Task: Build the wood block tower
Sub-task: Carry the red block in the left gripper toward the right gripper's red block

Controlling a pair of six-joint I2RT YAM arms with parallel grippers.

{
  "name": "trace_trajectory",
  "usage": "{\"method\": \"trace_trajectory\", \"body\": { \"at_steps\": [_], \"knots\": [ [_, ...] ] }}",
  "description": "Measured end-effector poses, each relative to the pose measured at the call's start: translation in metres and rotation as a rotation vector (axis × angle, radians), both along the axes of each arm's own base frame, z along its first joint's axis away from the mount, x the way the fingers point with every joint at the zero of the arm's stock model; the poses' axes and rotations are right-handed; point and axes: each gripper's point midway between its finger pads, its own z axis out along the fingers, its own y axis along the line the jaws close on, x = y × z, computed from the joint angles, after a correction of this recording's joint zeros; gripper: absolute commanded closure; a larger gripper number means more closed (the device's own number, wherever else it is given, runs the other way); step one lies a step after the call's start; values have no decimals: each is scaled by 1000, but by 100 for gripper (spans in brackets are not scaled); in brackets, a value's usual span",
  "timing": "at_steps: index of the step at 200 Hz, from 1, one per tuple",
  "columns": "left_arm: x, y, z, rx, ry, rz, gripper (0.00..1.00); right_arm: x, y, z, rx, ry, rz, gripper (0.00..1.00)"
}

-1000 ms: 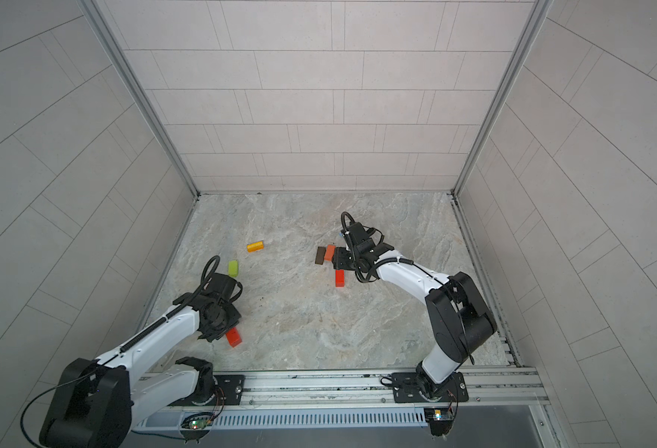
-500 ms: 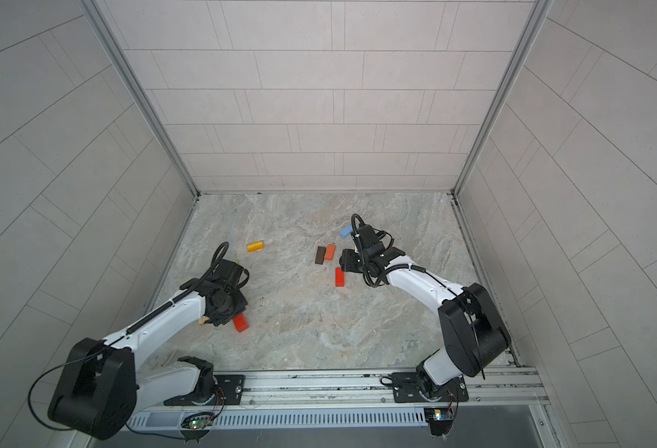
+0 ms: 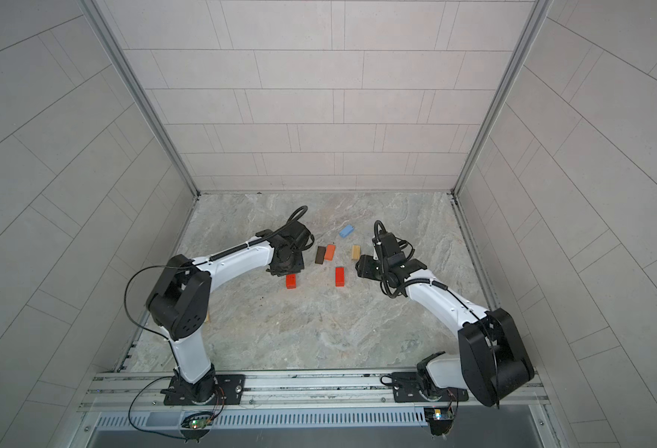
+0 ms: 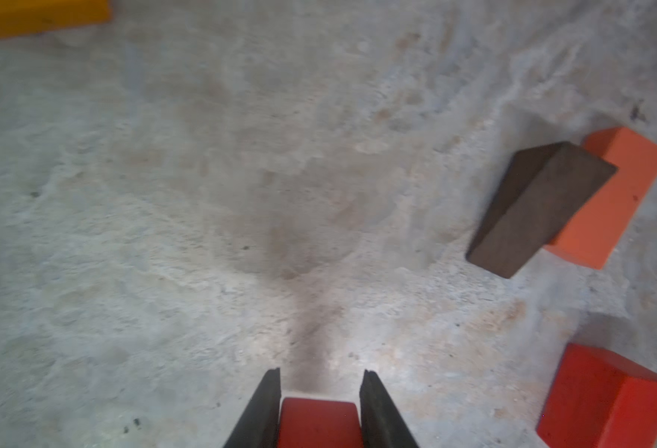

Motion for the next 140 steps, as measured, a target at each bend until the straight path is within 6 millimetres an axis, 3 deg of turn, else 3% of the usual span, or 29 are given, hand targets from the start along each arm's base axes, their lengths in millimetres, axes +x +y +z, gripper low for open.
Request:
{"method": "trace_trajectory", "body": {
  "at_steps": [40, 80, 140],
  "knots": [
    [12, -32, -17, -3, 33, -79, 100, 1, 0, -1, 15, -27, -4, 40],
    [13, -66, -16, -24, 17, -148, 100, 3, 2, -5, 22, -29, -6, 40],
    [14, -92, -26, -48, 4, -137, 100, 5, 4, -11, 30, -14, 1, 40]
  ]
}}
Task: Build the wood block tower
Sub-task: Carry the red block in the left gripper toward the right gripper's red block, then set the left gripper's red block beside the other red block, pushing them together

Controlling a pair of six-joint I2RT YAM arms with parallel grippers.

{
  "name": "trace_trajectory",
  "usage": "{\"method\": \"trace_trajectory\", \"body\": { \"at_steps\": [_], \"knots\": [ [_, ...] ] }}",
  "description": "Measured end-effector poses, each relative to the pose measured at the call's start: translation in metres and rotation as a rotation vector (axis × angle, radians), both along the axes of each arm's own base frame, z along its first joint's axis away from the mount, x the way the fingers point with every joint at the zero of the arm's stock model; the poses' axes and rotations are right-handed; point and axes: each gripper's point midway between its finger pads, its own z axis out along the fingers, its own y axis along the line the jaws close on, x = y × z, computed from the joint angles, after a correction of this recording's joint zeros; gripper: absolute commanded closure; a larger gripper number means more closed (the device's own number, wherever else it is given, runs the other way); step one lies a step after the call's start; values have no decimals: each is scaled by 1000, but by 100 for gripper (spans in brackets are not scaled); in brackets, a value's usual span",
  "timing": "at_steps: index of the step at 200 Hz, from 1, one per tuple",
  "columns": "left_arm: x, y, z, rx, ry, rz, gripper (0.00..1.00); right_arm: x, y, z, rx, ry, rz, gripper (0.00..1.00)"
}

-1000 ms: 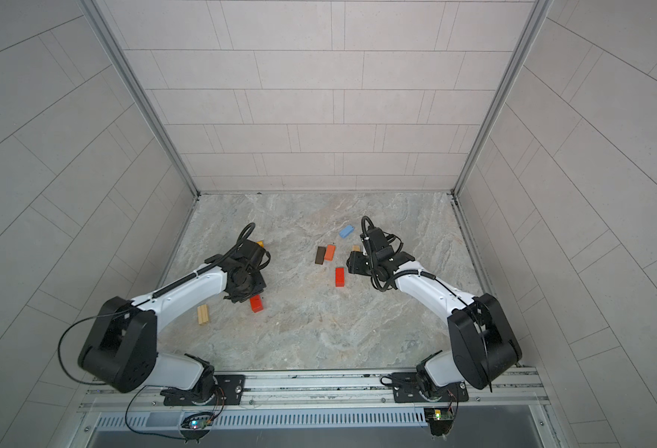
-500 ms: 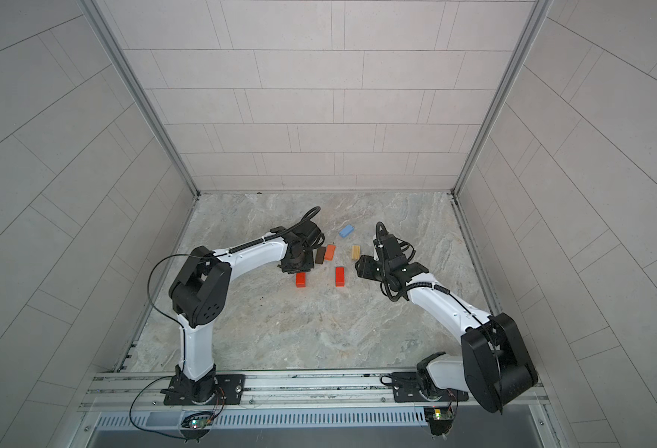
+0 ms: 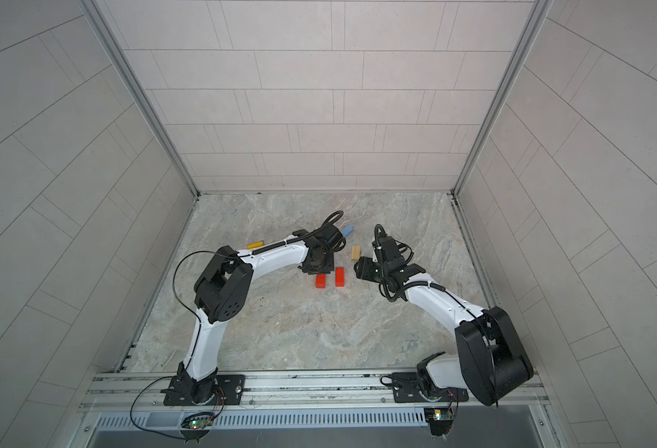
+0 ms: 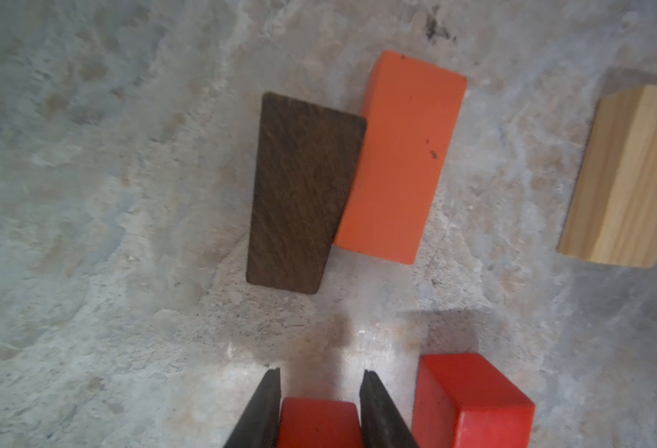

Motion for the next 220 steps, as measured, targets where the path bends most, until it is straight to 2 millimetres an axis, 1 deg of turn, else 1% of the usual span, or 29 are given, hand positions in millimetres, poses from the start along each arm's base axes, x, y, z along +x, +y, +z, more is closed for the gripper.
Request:
{"method": "trace_trajectory", "body": {
  "at_steps": [41, 66, 85, 107, 124, 152, 176, 199, 220],
  "knots": [
    [10, -7, 3, -18, -30, 33, 100, 0, 0, 1, 6, -2, 2, 40],
    [14, -12, 2, -32, -37, 50, 100, 1, 1, 1, 7, -2, 3, 40],
    [15, -14, -2, -39, -34, 59, 100, 1, 1, 1, 9, -5, 2, 40],
    [12, -18, -4, -42, -29, 58, 97, 2, 1, 1, 12, -6, 0, 40],
    [9, -22, -4, -49, -28, 51, 92, 2, 1, 1, 13, -4, 1, 40],
    [6, -27, -4, -55, -25, 41, 75, 2, 1, 0, 15, -2, -1, 39],
    [5, -27, -4, -53, -26, 40, 64, 3, 0, 0, 18, 1, -4, 39],
    [6, -26, -1, -50, -36, 43, 58, 3, 0, 0, 25, 4, -5, 39],
    [8, -23, 11, -53, -60, 47, 54, 3, -1, 0, 31, 7, -7, 38]
  ]
}}
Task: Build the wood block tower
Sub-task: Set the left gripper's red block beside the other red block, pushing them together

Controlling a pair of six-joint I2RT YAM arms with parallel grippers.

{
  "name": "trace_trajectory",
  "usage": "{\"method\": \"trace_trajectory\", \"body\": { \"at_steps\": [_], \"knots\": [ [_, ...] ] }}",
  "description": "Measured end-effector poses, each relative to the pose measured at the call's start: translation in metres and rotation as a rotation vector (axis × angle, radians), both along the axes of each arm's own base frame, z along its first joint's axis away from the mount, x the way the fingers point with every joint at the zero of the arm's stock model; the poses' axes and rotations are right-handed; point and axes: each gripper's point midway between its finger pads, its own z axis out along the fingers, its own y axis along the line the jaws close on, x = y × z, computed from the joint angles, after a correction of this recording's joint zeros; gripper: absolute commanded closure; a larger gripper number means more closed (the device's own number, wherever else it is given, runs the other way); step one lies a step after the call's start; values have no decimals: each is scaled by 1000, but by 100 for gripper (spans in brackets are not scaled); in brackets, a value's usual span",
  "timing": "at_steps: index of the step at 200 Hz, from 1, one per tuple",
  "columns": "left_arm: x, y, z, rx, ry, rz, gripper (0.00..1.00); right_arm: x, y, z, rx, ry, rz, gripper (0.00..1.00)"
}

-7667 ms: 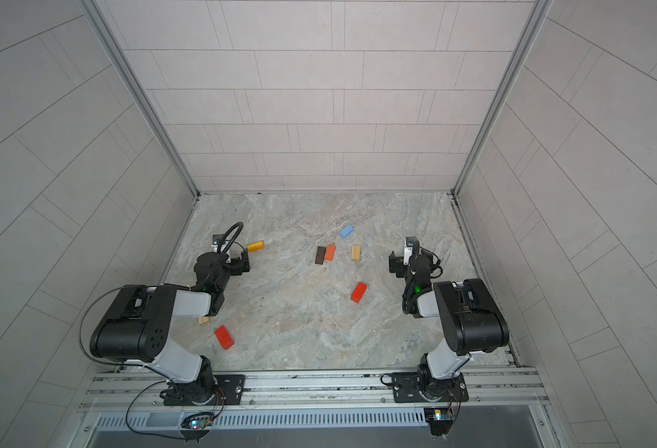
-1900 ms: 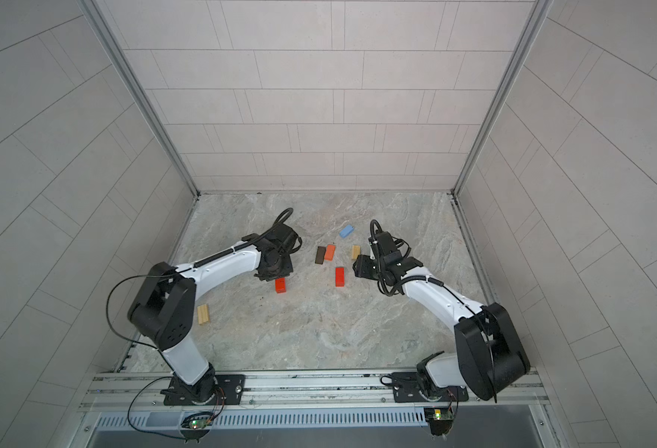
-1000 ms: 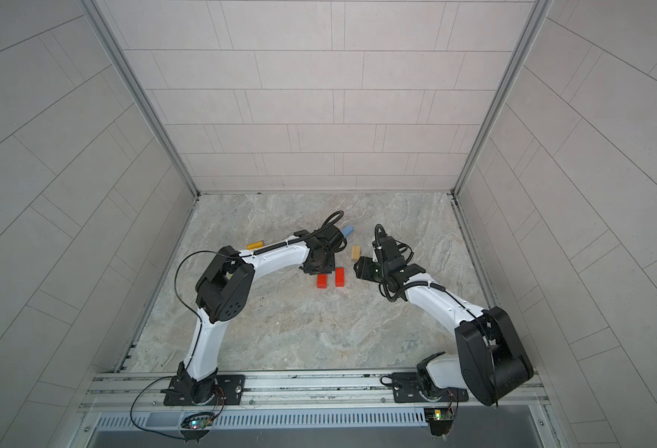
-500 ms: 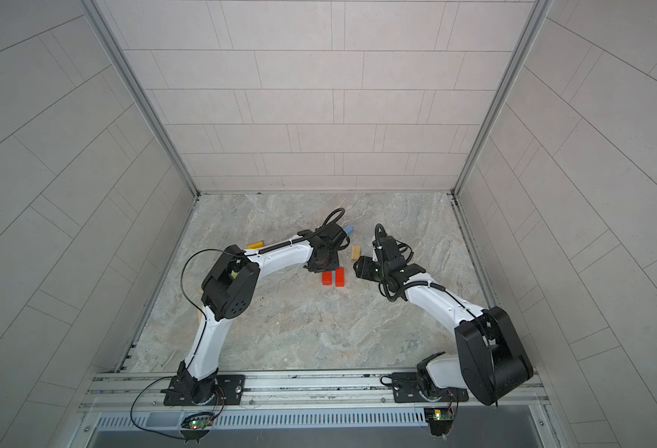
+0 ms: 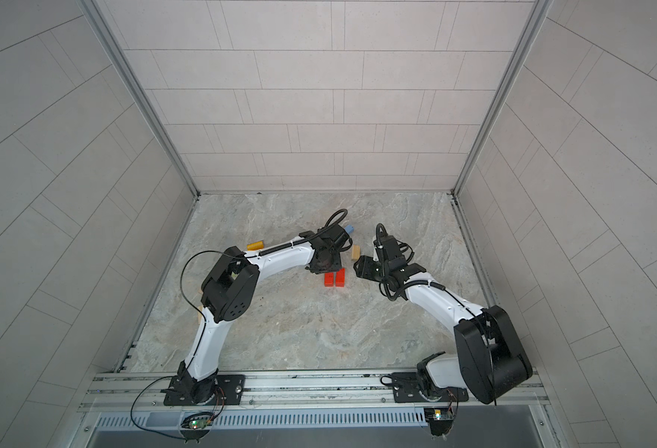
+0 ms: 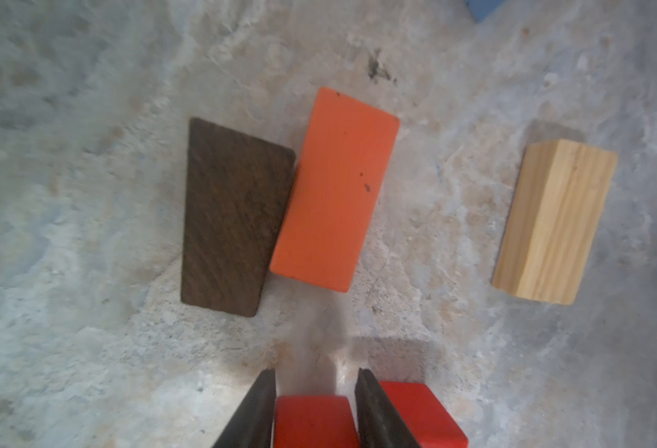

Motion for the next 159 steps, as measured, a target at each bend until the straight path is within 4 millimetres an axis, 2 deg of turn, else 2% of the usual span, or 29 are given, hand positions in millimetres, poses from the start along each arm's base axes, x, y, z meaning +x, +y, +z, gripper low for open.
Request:
{"method": "trace_trajectory", "body": {
  "at_steps": [23, 40, 48, 56, 65, 85, 125, 159],
  "knots": [
    [2, 2, 22, -19, -37, 3, 49, -1, 1, 0, 9, 6, 8, 34],
    [3, 5, 38, -36, -64, 8, 47, -2, 2, -2, 9, 12, 16, 35],
    [2, 7, 45, -43, -75, 9, 48, -3, 2, -2, 6, 13, 20, 43],
    [0, 10, 50, -50, -83, 12, 54, -3, 2, -3, 2, 13, 25, 58],
    [-2, 15, 54, -56, -89, 12, 67, -3, 2, -4, 6, 21, 24, 75],
    [-13, 32, 53, -57, -81, 20, 100, -4, 1, -12, 5, 51, 24, 100],
    [-33, 68, 22, -25, -20, 48, 100, -3, 5, -36, -3, 141, 44, 100],
    [-41, 78, -1, -27, 23, 41, 100, 2, 14, -51, 17, 194, 67, 100]
  ]
}}
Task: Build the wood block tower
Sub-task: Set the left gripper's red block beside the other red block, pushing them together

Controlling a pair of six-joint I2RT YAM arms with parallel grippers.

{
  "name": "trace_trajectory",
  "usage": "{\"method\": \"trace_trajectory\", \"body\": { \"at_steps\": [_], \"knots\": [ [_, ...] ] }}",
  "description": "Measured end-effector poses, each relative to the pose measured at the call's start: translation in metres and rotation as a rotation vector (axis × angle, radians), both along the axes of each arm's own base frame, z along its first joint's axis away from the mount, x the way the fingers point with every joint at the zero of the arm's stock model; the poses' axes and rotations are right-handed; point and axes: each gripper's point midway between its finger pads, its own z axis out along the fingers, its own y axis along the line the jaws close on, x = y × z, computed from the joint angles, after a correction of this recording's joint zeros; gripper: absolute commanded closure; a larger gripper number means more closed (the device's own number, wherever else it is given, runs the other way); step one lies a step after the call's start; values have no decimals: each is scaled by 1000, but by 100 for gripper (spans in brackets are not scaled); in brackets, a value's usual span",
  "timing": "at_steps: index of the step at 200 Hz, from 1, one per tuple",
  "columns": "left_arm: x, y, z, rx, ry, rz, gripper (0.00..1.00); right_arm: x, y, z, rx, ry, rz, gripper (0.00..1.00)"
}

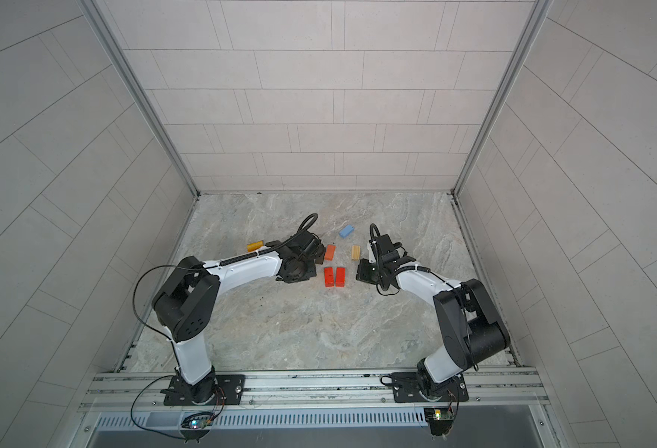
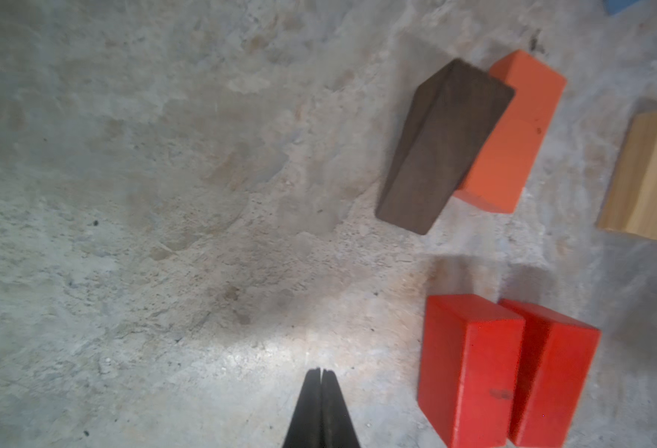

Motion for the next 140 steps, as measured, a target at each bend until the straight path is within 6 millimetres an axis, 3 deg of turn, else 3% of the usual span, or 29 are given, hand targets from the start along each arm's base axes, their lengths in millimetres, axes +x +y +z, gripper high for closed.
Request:
{"method": "trace_trajectory", "body": {
  "at_steps": [42, 98, 140],
  "knots": [
    [7, -14, -5, -50, -15, -21, 100, 1, 11, -15, 11, 46, 26, 100],
    [11, -27, -24, -85, -4, -40, 100, 13, 30, -15, 23, 47, 60, 100],
    [14, -41, -23, -127, -18, -60, 100, 14, 43, -23, 26, 67, 91, 100]
  ]
}}
